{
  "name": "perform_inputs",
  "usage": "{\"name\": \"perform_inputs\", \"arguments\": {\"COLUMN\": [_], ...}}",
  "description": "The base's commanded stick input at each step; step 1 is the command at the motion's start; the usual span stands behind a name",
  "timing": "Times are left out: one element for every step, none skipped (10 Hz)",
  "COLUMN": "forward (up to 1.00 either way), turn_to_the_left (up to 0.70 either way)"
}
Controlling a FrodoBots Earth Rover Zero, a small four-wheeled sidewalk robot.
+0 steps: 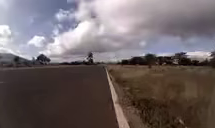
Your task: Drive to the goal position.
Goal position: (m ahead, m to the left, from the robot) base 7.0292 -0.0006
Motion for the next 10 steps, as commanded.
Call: {"name": "perform_inputs", "arguments": {"forward": [0.81,0.81,0.81,0.81,0.81,0.81,0.81,0.81,0.81,0.81], "turn_to_the_left": [0.0,0.0,0.0,0.0,0.0,0.0,0.0,0.0,0.0,0.0]}}
